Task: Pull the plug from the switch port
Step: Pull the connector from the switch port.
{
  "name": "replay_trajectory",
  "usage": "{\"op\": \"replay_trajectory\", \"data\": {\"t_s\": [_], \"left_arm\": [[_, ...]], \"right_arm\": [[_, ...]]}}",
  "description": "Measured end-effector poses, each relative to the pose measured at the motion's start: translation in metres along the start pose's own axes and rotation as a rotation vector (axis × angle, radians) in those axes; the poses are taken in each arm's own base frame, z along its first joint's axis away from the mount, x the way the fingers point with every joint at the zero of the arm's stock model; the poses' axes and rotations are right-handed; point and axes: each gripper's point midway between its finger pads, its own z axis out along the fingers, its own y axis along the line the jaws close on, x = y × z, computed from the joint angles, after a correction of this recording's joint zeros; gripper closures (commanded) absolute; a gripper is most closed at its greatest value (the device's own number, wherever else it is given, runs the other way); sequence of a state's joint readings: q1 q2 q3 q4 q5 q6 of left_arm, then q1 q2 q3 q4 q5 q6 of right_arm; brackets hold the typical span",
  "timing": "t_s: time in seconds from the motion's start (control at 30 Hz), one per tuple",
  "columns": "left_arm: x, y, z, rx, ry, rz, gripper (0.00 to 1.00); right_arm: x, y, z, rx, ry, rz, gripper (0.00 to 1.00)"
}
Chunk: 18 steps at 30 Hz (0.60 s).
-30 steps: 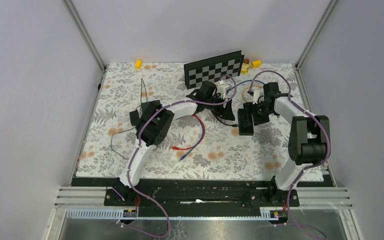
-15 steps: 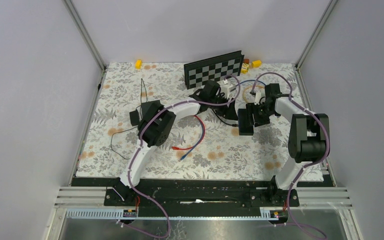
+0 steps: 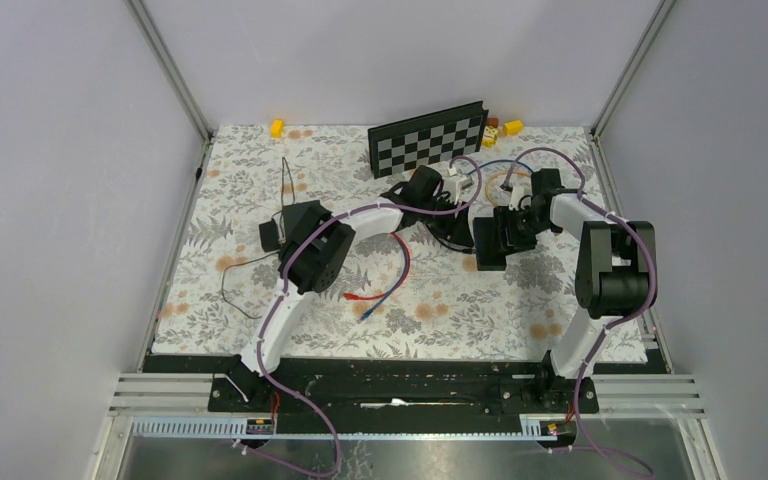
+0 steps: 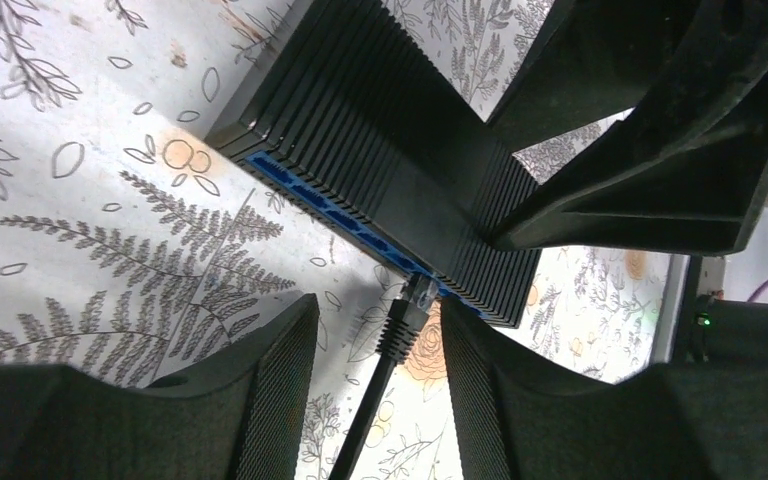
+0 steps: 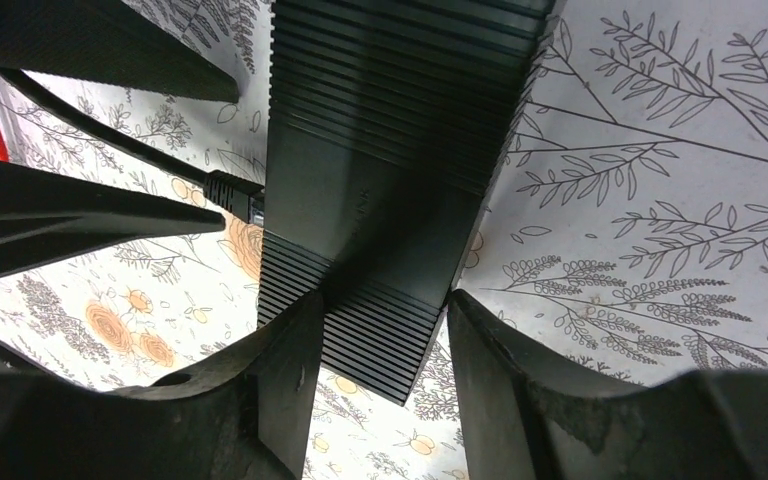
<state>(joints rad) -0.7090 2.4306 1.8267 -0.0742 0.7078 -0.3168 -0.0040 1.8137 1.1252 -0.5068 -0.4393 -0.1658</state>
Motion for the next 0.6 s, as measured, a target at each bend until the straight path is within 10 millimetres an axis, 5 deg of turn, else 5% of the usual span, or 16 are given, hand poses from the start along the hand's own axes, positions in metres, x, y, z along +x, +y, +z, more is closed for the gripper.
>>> {"op": "replay_trajectory", "data": {"t_s": [0.6], "left_arm": [[0.012, -0.008, 0.008, 0.092, 0.056, -0.068, 0.6]], "right_arm": [[-0.002, -0.003, 0.001, -0.069, -0.014, 0.062, 0.54]]}}
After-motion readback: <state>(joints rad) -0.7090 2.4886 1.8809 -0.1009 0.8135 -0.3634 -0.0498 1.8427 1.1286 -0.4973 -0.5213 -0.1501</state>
